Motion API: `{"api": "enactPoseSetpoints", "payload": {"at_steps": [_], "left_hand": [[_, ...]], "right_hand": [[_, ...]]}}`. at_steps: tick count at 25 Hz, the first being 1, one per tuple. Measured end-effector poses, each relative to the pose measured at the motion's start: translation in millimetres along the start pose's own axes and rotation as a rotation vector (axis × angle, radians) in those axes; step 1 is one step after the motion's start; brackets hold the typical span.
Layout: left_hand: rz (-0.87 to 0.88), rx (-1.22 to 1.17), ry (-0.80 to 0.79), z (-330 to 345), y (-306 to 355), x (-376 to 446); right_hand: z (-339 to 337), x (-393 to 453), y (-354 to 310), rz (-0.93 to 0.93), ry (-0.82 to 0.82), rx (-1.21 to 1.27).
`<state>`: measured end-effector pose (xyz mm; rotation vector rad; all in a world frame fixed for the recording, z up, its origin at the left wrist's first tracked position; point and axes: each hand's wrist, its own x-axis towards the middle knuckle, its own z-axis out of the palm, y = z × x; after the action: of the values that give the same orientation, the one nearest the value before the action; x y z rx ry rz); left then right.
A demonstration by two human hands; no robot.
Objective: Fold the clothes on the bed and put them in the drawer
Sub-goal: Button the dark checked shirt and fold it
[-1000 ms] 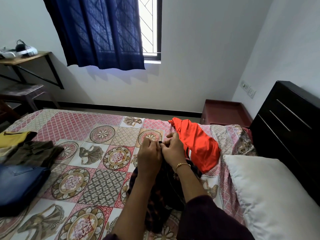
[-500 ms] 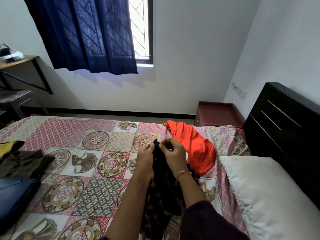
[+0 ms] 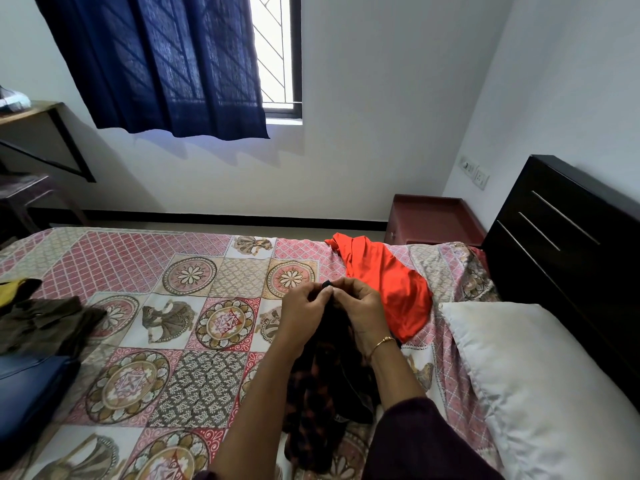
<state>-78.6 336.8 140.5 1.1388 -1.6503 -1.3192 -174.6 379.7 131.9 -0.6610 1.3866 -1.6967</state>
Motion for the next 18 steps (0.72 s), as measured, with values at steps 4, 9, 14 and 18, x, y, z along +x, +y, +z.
{"api": "enactPoseSetpoints", "payload": {"at_steps": [4,9,14,18], "left_hand": [[-0.028,-0.083,-0.041,-10,-6,-2],[-0.042,-0.166,-0.047,-13,-6,-8],[-0.073,-0.19,-0.112,-17,-9,-12],[-0.338,-0.547,-0.077,-16,-1,-14]], "right_hand": [[0,0,0,-0.006,-0.035,-0.076],[-4,0,-1,0.009,-0.084,-0.152],[1,-7,-1,-0.032,-0.106,-0.269],[14,-20,7,-0.134,0.029,-0.264]]}}
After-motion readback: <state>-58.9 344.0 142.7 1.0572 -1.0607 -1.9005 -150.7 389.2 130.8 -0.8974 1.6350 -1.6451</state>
